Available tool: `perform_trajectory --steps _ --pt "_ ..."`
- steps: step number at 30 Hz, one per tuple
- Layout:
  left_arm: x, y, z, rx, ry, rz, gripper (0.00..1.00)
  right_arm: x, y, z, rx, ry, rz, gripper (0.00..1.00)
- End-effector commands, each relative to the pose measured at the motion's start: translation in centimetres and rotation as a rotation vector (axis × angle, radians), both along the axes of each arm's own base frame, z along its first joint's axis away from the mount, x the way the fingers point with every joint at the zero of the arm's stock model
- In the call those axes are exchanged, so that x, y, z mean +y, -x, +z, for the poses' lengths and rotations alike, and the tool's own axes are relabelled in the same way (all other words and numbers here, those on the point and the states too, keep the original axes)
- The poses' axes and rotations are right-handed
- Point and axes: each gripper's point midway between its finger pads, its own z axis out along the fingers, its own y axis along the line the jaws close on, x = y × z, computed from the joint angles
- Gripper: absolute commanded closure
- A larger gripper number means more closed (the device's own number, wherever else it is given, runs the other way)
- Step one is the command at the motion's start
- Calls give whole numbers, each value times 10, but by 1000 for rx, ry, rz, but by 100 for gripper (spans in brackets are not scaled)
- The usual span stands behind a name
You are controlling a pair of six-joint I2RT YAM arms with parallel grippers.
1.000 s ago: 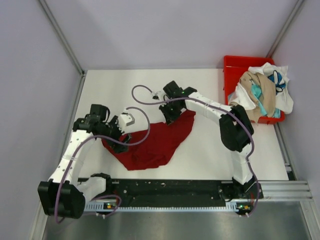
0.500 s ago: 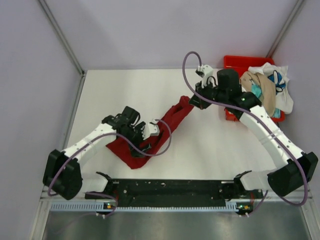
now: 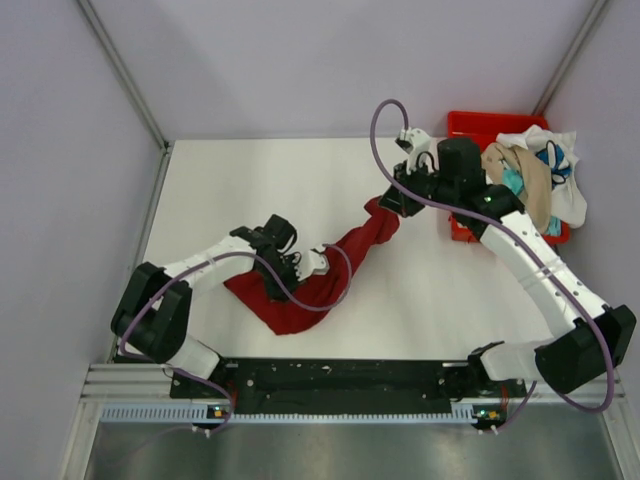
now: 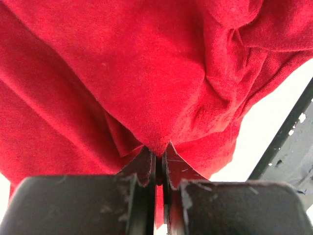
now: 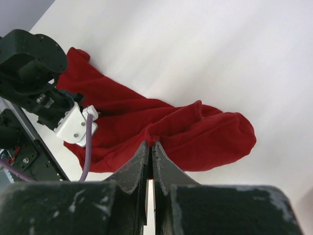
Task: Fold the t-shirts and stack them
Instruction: Flatten out the tshirt
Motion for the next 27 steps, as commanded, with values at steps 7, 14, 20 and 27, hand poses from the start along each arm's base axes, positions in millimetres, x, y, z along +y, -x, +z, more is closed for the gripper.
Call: perform_trajectory --steps 7,14,20,27 --pt "50 -101 206 -420 167 377 100 -12 17 100 -252 -128 29 100" --pt "137 -81 396 -1058 159 654 100 1 85 134 -421 -196 351 100" --pt "205 -53 530 -1497 76 948 100 -1 125 140 -525 -276 457 100" --pt "183 -143 563 -1633 163 901 100 3 80 101 -373 -281 276 100"
